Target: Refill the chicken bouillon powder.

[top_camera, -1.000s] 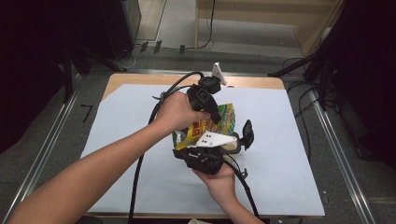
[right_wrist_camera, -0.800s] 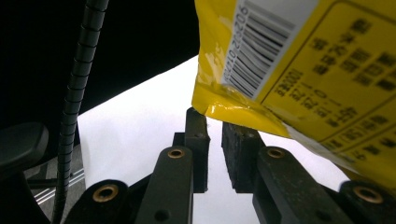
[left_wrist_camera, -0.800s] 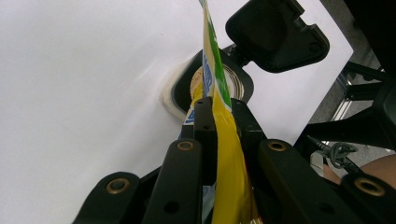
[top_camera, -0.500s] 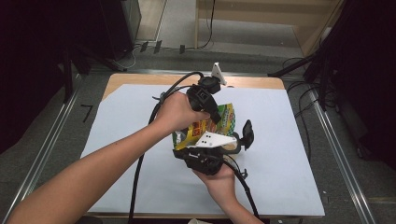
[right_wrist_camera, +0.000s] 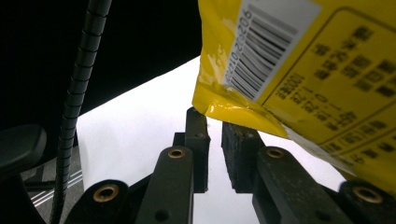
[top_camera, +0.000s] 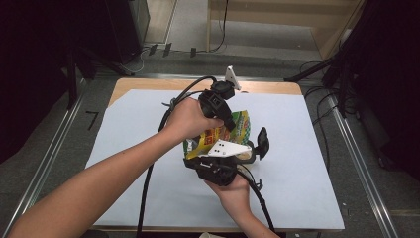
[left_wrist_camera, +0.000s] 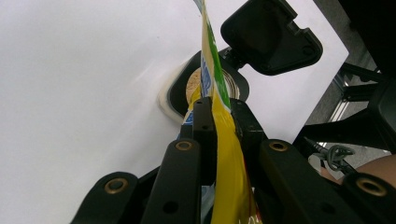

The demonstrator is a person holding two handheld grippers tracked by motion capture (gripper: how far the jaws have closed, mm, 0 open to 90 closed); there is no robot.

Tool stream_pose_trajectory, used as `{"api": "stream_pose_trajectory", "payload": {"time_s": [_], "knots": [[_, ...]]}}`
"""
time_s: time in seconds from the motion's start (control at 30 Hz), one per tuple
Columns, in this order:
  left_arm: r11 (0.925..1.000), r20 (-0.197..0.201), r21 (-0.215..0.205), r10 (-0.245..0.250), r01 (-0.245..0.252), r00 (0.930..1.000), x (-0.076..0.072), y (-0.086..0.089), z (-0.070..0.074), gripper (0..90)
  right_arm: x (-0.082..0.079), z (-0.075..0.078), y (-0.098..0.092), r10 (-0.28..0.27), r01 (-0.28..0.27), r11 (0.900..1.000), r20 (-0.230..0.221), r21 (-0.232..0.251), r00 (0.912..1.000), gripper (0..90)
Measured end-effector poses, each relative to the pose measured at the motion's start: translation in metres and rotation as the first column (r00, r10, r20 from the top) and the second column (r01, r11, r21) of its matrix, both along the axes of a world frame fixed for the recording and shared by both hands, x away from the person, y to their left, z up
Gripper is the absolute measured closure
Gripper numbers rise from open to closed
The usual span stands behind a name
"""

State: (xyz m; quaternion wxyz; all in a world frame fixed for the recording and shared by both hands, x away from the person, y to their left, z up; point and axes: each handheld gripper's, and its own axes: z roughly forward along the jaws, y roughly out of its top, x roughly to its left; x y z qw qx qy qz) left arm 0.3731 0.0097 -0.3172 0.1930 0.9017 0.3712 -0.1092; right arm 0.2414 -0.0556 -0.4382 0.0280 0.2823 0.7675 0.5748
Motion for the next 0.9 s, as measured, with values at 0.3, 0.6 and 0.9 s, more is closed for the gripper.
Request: {"api": "stream_pose_trajectory", "payload": {"time_s": [0.3, 0.6, 0.9], "knots": [[1.0000, -0.002, 0.000, -0.007, 0.007, 1.0000, 0.0001, -0.0012, 0.0007, 83.2, -0.0002, 0.0005, -0.0003, -0.004, 0.004, 1.000, -0.004, 0.007, 1.0000, 82.2], [0.9999, -0.001, -0.008, -0.009, 0.009, 1.0000, -0.0008, -0.0026, 0.0016, 82.5, -0.0004, 0.0009, -0.0006, -0.005, 0.005, 1.000, 0.000, 0.015, 1.0000, 82.6], [0.9999, 0.003, -0.008, -0.010, 0.010, 0.9999, -0.0010, -0.0036, 0.0015, 82.6, 0.0004, 0.0003, -0.0017, -0.007, 0.007, 1.000, 0.004, 0.009, 1.0000, 83.1]]}}
